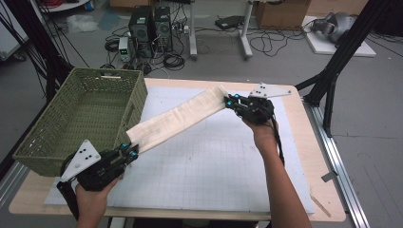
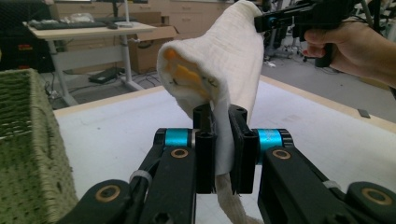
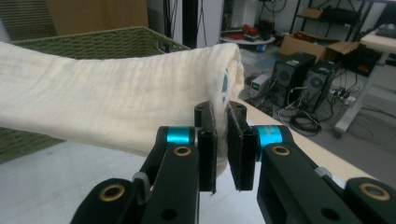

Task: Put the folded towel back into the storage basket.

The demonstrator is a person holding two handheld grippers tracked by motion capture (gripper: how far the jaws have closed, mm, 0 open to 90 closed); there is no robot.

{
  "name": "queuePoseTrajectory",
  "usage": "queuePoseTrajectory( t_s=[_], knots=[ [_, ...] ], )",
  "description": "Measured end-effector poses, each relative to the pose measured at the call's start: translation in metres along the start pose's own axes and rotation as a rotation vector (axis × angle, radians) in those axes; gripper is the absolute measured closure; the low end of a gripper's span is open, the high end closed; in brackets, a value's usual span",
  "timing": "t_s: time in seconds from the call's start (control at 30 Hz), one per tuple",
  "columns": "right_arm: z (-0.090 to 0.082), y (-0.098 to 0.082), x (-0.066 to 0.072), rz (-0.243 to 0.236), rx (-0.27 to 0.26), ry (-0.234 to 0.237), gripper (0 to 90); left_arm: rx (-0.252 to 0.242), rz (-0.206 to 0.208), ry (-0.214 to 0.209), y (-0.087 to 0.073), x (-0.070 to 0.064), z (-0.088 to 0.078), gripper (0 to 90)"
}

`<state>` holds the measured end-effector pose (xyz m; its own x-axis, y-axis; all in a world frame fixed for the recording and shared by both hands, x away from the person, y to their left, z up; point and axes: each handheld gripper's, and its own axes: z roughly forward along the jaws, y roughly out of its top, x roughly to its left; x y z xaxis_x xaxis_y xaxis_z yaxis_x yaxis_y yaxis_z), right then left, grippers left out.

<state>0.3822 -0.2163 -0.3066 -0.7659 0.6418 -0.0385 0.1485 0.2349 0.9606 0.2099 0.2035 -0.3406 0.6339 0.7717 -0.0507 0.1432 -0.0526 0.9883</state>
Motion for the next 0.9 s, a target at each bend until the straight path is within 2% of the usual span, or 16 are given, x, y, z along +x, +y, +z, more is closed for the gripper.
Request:
queuePoseTrajectory(
  t_s=[0.1,0.33,0.57,0.7,0.9],
  knots=[
    [0.014,0.008,0.001,-0.003,0.01,0.011,83.1,-0.014,-0.011,0.014,0.002,0.004,-0.005,82.4],
    [0.041,0.029,0.004,-0.015,0.004,0.026,83.1,-0.037,-0.002,0.039,0.007,0.01,-0.015,82.5],
    [0.064,0.042,0.006,-0.04,0.019,0.041,83.1,-0.047,-0.009,0.061,0.008,0.016,-0.022,82.5],
    [0.076,0.049,0.007,-0.039,0.024,0.054,83.1,-0.058,-0.012,0.078,0.01,0.021,-0.027,82.6],
    [0.098,0.062,0.012,-0.052,0.023,0.076,83.1,-0.05,-0.001,0.113,0.008,0.026,-0.035,82.6]
  ],
)
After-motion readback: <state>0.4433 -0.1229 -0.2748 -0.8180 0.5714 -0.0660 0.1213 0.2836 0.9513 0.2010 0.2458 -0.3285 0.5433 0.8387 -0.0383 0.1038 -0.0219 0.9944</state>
